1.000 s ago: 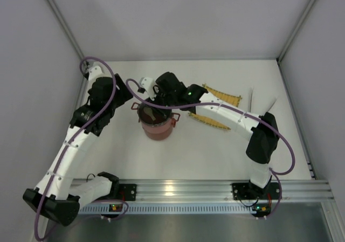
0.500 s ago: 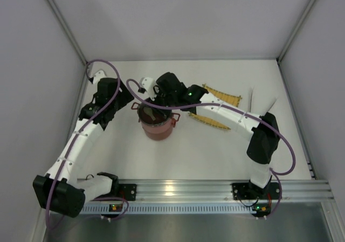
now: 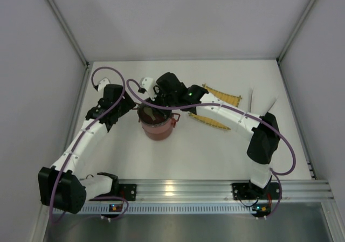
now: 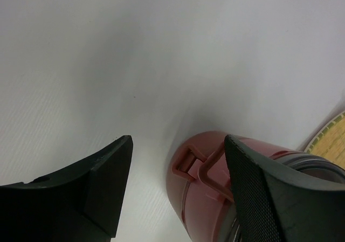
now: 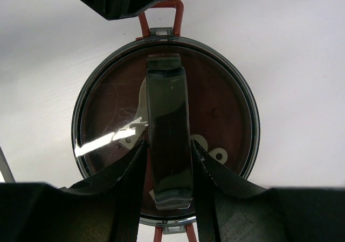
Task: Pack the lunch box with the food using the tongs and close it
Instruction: Place the box lid in the packing box.
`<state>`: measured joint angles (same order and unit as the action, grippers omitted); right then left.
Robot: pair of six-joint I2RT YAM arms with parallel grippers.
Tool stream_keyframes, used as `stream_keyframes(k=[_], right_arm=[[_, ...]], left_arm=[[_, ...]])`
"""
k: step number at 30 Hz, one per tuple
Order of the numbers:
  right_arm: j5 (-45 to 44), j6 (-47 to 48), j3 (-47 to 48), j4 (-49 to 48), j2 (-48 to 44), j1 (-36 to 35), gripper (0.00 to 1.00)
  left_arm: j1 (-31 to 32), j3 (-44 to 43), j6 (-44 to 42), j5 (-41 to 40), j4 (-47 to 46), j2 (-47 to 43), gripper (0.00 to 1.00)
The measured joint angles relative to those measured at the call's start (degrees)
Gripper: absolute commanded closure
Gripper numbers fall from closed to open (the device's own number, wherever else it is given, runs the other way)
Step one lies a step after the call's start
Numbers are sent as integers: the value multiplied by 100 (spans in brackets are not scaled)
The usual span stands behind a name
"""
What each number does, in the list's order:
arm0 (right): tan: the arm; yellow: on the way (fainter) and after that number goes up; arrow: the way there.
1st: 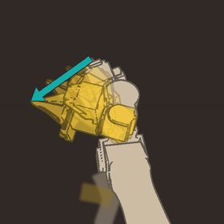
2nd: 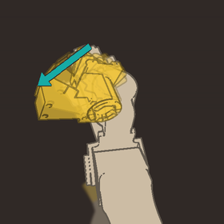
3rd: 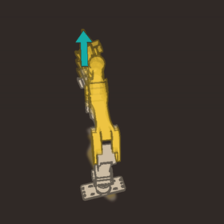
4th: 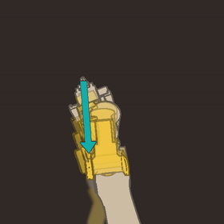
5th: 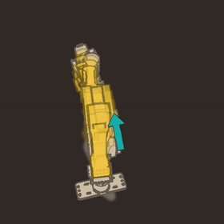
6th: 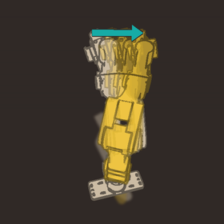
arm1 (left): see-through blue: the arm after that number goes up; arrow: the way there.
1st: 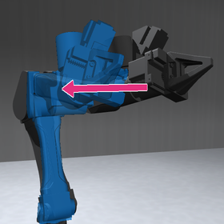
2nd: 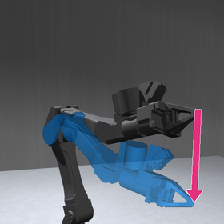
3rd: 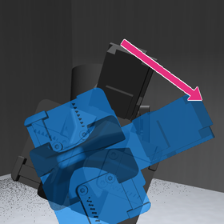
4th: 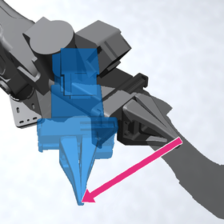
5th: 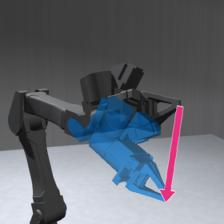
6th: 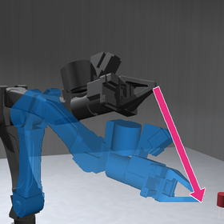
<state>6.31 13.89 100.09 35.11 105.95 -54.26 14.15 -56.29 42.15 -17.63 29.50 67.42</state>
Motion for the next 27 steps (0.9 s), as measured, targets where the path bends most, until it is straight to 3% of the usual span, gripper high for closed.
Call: stream_keyframes(k=[27], right_arm=[[-4,0,0,2,0,0,66]], left_arm=[[-57,627,142,343,-509,-2,29]])
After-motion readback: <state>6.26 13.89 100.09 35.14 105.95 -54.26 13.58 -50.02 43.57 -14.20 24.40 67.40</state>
